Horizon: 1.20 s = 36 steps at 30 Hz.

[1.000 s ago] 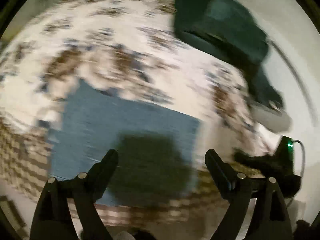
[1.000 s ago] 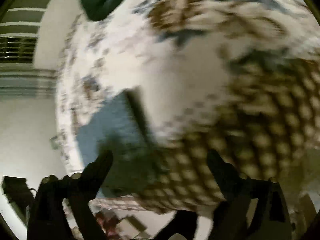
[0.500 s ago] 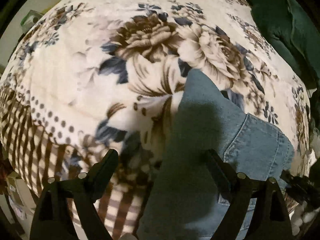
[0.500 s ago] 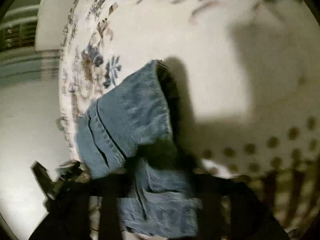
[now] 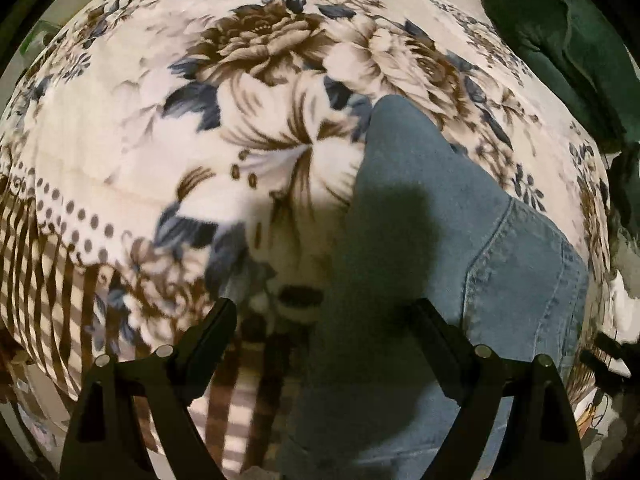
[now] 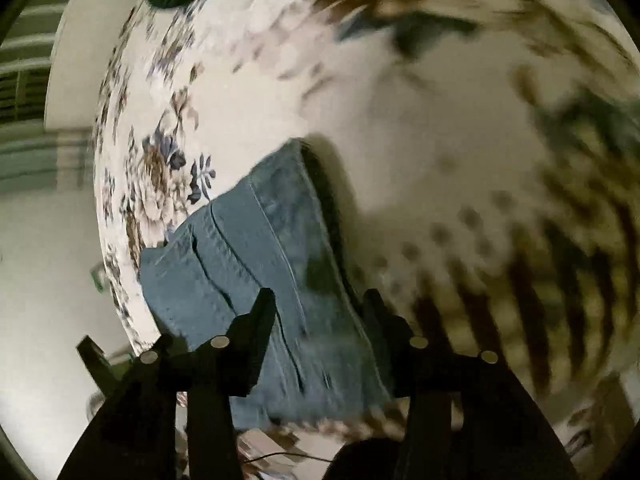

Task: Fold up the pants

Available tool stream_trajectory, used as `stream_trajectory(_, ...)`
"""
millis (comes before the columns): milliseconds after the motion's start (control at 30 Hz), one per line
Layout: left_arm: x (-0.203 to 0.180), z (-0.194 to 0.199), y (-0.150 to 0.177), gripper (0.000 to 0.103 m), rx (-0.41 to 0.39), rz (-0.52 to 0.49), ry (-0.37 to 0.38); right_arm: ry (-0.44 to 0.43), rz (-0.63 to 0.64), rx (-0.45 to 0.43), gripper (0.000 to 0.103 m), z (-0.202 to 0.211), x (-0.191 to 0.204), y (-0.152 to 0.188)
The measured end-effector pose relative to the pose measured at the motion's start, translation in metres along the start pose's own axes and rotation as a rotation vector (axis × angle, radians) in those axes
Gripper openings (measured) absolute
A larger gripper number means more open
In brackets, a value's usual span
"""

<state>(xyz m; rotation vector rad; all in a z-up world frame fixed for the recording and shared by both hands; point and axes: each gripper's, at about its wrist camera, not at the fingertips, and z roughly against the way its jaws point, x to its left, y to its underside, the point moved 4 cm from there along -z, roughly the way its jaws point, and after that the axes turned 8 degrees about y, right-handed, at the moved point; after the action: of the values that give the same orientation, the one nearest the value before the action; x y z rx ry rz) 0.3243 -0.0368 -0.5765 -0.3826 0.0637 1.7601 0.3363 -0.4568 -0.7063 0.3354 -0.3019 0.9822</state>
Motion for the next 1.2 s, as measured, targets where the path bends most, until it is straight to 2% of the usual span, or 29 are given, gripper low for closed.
stream_trajectory(133, 0.005, -0.002, 0.015, 0.089, 0.009, 0.003, 0.005, -0.025, -0.154, 0.031, 0.05, 0.007, -0.029, 0.044)
stream_trajectory(267, 0.01, -0.007, 0.022, 0.089, 0.015, 0.038, 0.024, -0.183, -0.305, 0.126, 0.059, -0.038, -0.043, 0.072)
stream_trajectory(333, 0.01, -0.008, 0.022, 0.089, 0.015, 0.041, 0.022, -0.238, -0.354, 0.18, 0.059, -0.07, -0.038, 0.078)
stream_trajectory(367, 0.01, -0.009, 0.022, 0.089, 0.015, 0.04, 0.022, -0.27, -0.379, 0.181, 0.055, -0.078, -0.035, 0.079)
stream_trajectory(400, 0.01, -0.01, 0.022, 0.089, 0.016, 0.036, 0.021, -0.3, -0.385, 0.159, 0.047, -0.083, -0.03, 0.079)
stream_trajectory(433, 0.01, -0.011, 0.022, 0.089, 0.017, 0.031, 0.02, -0.283, -0.382, 0.123, 0.041, -0.081, -0.027, 0.079)
stream_trajectory(467, 0.011, -0.013, 0.022, 0.091, 0.021, 0.024, 0.022, -0.265, -0.366, 0.08, 0.03, -0.076, -0.023, 0.079)
stream_trajectory(500, 0.011, -0.015, 0.021, 0.093, 0.026, 0.02, 0.024, -0.248, -0.334, 0.033, 0.027, -0.067, -0.019, 0.082)
stream_trajectory(533, 0.011, -0.019, 0.022, 0.099, 0.04, 0.016, 0.031, -0.231, -0.303, -0.003, 0.026, -0.057, -0.018, 0.084)
stream_trajectory(600, 0.012, -0.023, 0.022, 0.101, 0.057, 0.023, 0.059, -0.162, -0.253, -0.061, 0.026, -0.046, -0.017, 0.086)
stream_trajectory(633, 0.012, -0.023, 0.022, 0.101, 0.058, 0.024, 0.057, -0.147, -0.254, -0.061, 0.026, -0.049, -0.02, 0.086)
stream_trajectory(733, 0.012, -0.021, 0.021, 0.101, 0.058, 0.028, 0.071, -0.242, -0.309, 0.015, 0.037, -0.063, -0.03, 0.086)
stream_trajectory(800, 0.011, -0.018, 0.021, 0.1, 0.05, 0.042, 0.121, -0.261, -0.282, 0.018, 0.061, -0.061, -0.025, 0.088)
stream_trajectory(867, 0.008, -0.02, 0.022, 0.1, 0.05, 0.042, 0.167, -0.318, -0.263, 0.026, 0.076, -0.059, -0.023, 0.096)
stream_trajectory(900, 0.008, -0.021, 0.024, 0.1, 0.053, 0.04, 0.183, -0.341, -0.258, 0.042, 0.08, -0.06, -0.023, 0.101)
stream_trajectory(967, 0.004, -0.031, 0.026, 0.1, 0.076, 0.04, 0.222, -0.358, -0.259, 0.07, 0.082, -0.073, -0.016, 0.109)
stream_trajectory(1067, 0.0, -0.042, 0.026, 0.1, 0.092, 0.033, 0.237, -0.374, -0.258, 0.087, 0.082, -0.096, -0.006, 0.12)
stream_trajectory(1200, 0.0, -0.048, 0.021, 0.1, 0.107, 0.031, 0.277, -0.42, -0.285, 0.015, 0.084, -0.111, 0.01, 0.119)
